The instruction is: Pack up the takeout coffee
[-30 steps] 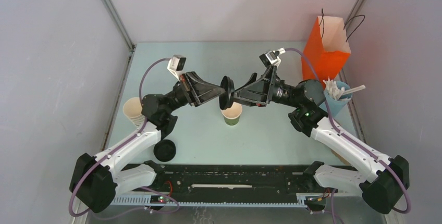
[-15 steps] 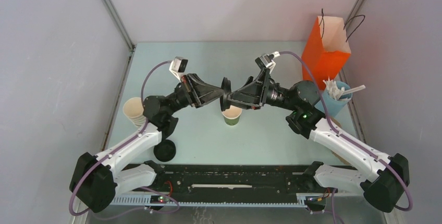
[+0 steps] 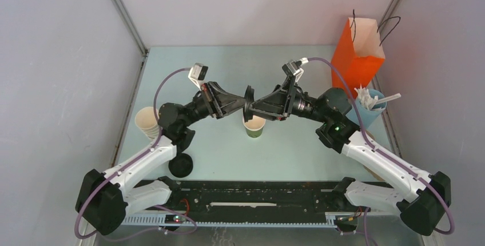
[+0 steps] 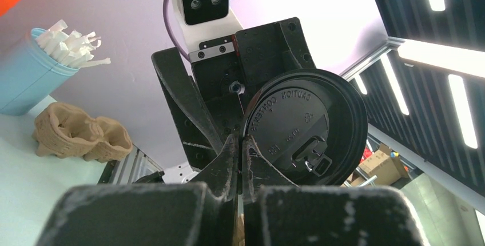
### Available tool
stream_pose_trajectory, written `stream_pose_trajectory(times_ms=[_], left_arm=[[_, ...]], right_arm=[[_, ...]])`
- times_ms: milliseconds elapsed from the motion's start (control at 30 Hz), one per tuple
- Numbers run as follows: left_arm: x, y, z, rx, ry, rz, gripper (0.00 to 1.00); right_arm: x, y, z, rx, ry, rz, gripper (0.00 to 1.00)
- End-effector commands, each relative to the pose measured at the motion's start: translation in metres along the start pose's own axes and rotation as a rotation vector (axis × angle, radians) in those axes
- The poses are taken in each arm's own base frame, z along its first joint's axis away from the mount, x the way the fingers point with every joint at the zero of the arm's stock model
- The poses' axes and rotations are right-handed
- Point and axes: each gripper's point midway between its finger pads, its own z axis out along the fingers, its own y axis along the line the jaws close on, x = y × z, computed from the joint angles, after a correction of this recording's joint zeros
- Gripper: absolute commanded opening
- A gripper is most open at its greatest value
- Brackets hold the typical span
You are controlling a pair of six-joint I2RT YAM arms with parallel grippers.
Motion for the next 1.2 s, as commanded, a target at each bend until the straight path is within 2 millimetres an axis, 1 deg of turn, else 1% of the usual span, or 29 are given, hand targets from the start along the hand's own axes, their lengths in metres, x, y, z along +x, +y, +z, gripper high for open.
stream_pose_trajectory(times_ms=[0,67,167,333,400,467,533,567,600,633,667,700,733,800,900,933,1033,1167], left_arm=[[0.001,-0.009,0.000,0.013,0.011,0.056,0.00],[0.002,-0.008,0.000,0.005,0.013,0.055,0.00],[0.002,-0.004,-0.001,-0.017,0.011,0.066,0.09],[0.001,0.011,-0.007,-0.098,-0.002,0.082,0.43],[-0.001,0.018,-0.013,-0.139,-0.013,0.092,0.58],[-0.005,0.030,-0.023,-0.211,-0.028,0.100,0.72],[-0.013,0.047,-0.041,-0.327,-0.058,0.119,0.82],[-0.017,0.055,-0.052,-0.403,-0.075,0.138,0.86],[-0.020,0.068,-0.067,-0.517,-0.084,0.158,0.91],[-0.024,0.076,-0.083,-0.629,-0.097,0.191,0.94],[-0.024,0.082,-0.098,-0.729,-0.094,0.220,0.96],[-0.025,0.082,-0.107,-0.784,-0.087,0.260,0.98],[-0.024,0.083,-0.113,-0.816,-0.078,0.277,1.00],[-0.022,0.084,-0.121,-0.854,-0.078,0.283,1.00],[-0.019,0.093,-0.131,-0.903,-0.082,0.271,1.00],[-0.018,0.097,-0.134,-0.923,-0.081,0.271,1.00],[-0.015,0.110,-0.145,-1.009,-0.061,0.291,1.00],[-0.018,0.120,-0.156,-1.139,-0.015,0.360,1.00]], right_arm=[[-0.006,0.022,-0.003,-0.051,-0.027,-0.063,0.92],[-0.005,0.021,-0.003,-0.048,-0.026,-0.063,0.90],[-0.006,0.018,-0.004,-0.033,-0.031,-0.073,0.88],[-0.005,0.009,-0.008,0.012,-0.033,-0.092,0.86],[-0.006,0.006,-0.011,0.034,-0.035,-0.107,0.86],[-0.007,-0.001,-0.017,0.074,-0.039,-0.128,0.86],[-0.009,-0.017,-0.026,0.145,-0.040,-0.163,0.85],[-0.009,-0.029,-0.032,0.200,-0.037,-0.186,0.85],[-0.011,-0.045,-0.039,0.272,-0.038,-0.225,0.84],[-0.012,-0.064,-0.048,0.363,-0.038,-0.263,0.84],[-0.012,-0.081,-0.057,0.453,-0.029,-0.309,0.84],[-0.011,-0.098,-0.068,0.556,-0.009,-0.357,0.84],[-0.011,-0.116,-0.078,0.650,0.010,-0.407,0.84],[-0.015,-0.138,-0.088,0.798,0.087,-0.551,0.84],[-0.017,-0.175,-0.102,1.052,0.217,-0.679,0.84],[-0.018,-0.192,-0.106,1.141,0.270,-0.701,0.84],[-0.019,-0.209,-0.103,1.252,0.365,-0.748,0.81],[-0.018,-0.223,-0.090,1.285,0.447,-0.739,0.82]])
